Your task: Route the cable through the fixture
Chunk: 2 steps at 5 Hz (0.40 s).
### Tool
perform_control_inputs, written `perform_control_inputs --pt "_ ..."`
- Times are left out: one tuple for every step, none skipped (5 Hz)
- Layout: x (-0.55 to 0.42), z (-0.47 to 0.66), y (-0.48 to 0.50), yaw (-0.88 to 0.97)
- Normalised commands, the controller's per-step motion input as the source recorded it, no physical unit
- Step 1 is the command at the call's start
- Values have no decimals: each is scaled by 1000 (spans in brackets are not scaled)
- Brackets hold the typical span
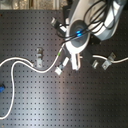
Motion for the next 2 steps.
perform_control_inputs --pt "-278 138 -292 211" --pt "-444 -4 113 0"
